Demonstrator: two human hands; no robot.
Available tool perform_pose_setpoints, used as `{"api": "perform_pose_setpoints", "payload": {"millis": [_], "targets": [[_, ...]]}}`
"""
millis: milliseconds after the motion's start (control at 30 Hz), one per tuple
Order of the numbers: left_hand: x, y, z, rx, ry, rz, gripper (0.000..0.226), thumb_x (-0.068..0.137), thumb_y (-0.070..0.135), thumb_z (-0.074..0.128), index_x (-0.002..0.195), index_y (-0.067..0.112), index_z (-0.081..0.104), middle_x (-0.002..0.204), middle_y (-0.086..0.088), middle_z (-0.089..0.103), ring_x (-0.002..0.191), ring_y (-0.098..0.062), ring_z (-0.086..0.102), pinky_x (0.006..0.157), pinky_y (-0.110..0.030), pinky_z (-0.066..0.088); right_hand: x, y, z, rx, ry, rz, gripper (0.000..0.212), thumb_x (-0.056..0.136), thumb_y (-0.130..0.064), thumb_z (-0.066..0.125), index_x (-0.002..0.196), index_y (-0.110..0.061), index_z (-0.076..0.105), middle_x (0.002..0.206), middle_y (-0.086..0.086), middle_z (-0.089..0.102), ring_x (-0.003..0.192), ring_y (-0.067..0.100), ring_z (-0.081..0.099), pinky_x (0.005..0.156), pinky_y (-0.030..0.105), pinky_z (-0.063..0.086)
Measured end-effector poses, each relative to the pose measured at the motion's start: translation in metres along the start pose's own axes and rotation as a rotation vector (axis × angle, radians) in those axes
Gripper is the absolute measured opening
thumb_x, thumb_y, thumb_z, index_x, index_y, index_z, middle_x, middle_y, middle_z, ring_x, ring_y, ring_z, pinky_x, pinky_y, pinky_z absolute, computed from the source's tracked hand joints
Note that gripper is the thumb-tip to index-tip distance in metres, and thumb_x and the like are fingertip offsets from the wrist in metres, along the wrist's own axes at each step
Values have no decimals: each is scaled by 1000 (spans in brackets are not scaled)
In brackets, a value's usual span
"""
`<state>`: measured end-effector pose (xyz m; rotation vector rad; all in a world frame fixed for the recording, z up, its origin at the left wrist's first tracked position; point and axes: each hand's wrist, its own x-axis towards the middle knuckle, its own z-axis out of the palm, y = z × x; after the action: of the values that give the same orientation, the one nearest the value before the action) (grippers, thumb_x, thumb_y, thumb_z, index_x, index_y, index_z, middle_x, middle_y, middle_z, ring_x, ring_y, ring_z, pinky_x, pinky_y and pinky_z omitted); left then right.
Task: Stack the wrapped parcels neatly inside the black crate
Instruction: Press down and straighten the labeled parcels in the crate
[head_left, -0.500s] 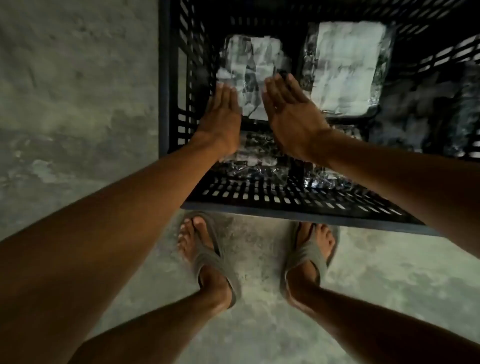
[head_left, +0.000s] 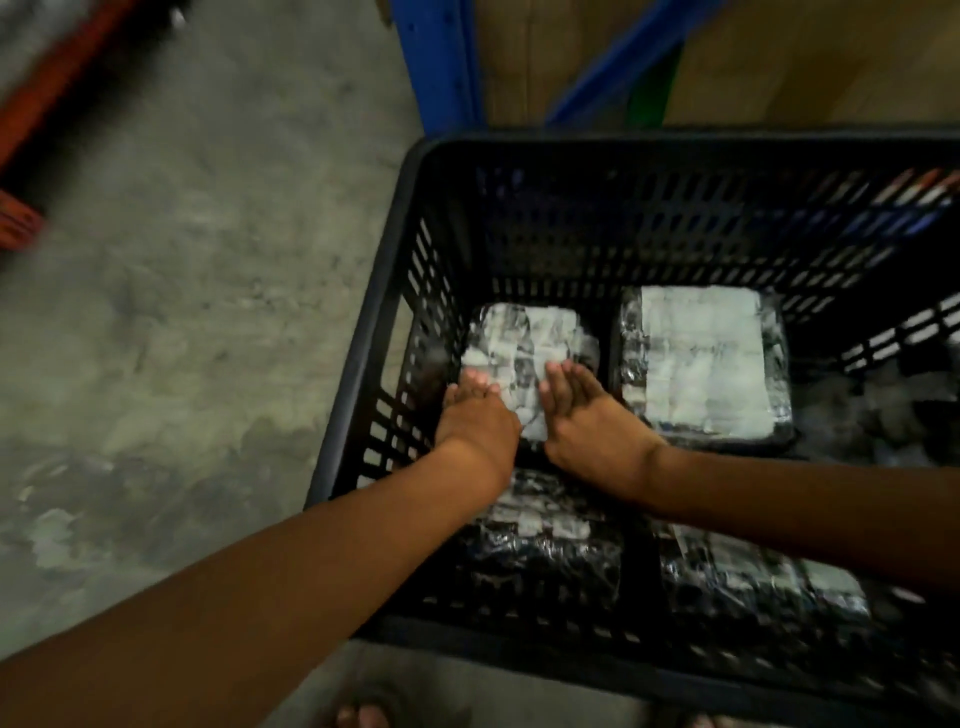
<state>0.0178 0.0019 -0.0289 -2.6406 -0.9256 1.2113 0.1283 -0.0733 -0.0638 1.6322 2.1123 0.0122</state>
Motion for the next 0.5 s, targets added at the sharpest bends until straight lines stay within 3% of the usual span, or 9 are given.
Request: {"api": "perform_pose_setpoints", "payload": {"millis": [133, 233, 300, 400, 500], "targets": [[-5, -1, -14, -2, 43, 0, 47, 97, 9, 52, 143, 7, 46, 152, -20, 39, 143, -41, 31, 112, -45, 38, -1, 3, 1, -9, -23, -11, 53, 104, -17, 29, 146, 15, 22, 151, 47, 13, 140, 63, 15, 116, 67, 14], [-18, -8, -18, -23, 47, 26, 54, 97, 13, 57, 147, 3, 41, 156, -21, 33, 145, -39, 29, 114, -43, 38, -10, 15, -10, 137, -49, -3, 63, 107, -23, 26, 148, 14, -3, 156, 40, -5, 146, 54, 2, 121, 57, 11], [-22, -10, -20, -8, 87, 23, 59, 95, 18, 61, 147, 3, 39, 155, -23, 33, 144, -40, 30, 113, -43, 40, -14, 25, -10, 181, -31, -36, 68, 107, -26, 30, 148, 10, -10, 157, 36, -11, 147, 49, -3, 121, 53, 15], [-21, -17, -24, -142, 149, 40, 58, 84, 23, 75, 135, 7, 53, 142, -16, 50, 132, -33, 49, 104, -38, 48, -17, 40, -16, 318, -19, -70, 74, 105, -34, 36, 153, 2, -7, 161, 28, -10, 150, 41, -6, 120, 48, 19], [-28, -24, -35, -157, 226, 51, 66, 71, 23, 87, 128, 10, 56, 130, -12, 57, 120, -29, 59, 95, -38, 52, -23, 57, -31, 390, 47, -102, 70, 104, -36, 37, 156, -2, 4, 164, 23, 2, 152, 34, 7, 119, 42, 24]]}}
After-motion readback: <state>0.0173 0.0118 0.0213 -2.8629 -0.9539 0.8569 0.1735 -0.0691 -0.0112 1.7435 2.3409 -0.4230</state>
